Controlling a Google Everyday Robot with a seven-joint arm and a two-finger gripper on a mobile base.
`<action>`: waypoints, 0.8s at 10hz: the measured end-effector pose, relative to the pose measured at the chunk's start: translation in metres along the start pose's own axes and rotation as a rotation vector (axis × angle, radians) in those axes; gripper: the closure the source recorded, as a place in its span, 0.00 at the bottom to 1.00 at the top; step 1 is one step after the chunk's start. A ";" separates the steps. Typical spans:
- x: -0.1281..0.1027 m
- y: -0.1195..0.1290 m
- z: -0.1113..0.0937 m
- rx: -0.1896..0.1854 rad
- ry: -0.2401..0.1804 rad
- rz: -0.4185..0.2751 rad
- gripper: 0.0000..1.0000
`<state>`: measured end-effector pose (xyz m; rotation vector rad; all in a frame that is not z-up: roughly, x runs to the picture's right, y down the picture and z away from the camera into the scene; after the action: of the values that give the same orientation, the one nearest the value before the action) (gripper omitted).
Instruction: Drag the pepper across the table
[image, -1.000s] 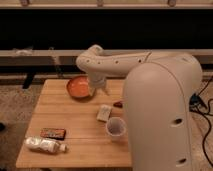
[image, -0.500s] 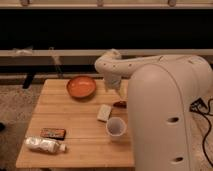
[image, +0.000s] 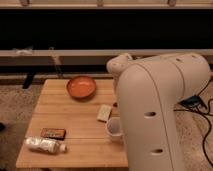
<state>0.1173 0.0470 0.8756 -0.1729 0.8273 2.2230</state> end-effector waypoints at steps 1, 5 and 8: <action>-0.008 -0.007 0.005 0.002 0.010 0.059 0.35; -0.008 -0.012 0.024 -0.004 0.061 0.140 0.35; 0.001 -0.019 0.041 -0.005 0.098 0.160 0.35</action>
<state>0.1345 0.0820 0.8977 -0.2268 0.9176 2.3820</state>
